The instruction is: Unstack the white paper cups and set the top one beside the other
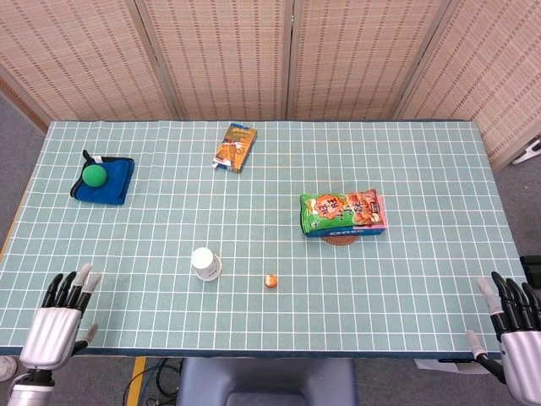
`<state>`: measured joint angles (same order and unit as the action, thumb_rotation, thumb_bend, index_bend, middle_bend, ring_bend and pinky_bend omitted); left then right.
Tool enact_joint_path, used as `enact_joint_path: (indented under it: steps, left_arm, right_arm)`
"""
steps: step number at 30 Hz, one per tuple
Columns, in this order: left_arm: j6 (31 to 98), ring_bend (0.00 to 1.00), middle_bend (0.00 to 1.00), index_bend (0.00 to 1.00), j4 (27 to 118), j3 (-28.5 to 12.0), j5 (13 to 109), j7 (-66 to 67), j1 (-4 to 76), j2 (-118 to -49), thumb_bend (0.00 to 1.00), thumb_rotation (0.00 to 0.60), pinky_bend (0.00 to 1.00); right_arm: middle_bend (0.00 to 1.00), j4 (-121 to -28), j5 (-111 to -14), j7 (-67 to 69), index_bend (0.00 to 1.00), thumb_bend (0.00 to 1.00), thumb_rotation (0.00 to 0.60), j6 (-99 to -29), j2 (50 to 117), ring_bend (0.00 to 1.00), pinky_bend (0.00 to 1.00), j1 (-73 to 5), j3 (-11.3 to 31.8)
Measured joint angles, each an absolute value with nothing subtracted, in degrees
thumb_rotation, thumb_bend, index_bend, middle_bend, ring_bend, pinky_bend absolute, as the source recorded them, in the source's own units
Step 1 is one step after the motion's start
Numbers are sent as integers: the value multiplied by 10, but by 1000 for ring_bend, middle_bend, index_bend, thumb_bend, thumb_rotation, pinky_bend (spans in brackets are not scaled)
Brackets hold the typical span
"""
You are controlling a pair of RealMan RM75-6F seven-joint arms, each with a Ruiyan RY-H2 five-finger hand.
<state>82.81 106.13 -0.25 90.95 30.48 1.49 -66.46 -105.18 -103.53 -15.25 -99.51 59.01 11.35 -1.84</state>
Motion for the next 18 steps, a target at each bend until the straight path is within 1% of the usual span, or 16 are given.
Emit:
enact_joint_path:
  steps: [5, 9, 14, 18]
  left_arm:
    - [781, 0, 0, 102, 1135, -19, 862, 372, 47, -650, 295, 600, 0]
    - [732, 0, 0, 133, 1184, -42, 799, 422, 88, -646, 295, 600, 0]
    - [683, 0, 0, 138, 1206, -79, 700, 446, 147, -649, 295, 600, 0]
    - [655, 0, 0, 147, 1214, -110, 606, 486, 214, -661, 295, 600, 0]
  right_arm:
    - [0, -1058, -1009, -146, 7, 310, 600, -963, 583, 0, 0, 95, -10]
    - [0, -1061, -988, -135, 7, 310, 600, -950, 576, 0, 0, 85, -3]
    - [0, -1064, -972, -106, 8, 310, 600, -950, 564, 0, 0, 82, 3]
    - [0, -1063, -954, -84, 7, 310, 600, -950, 553, 0, 0, 79, 8]
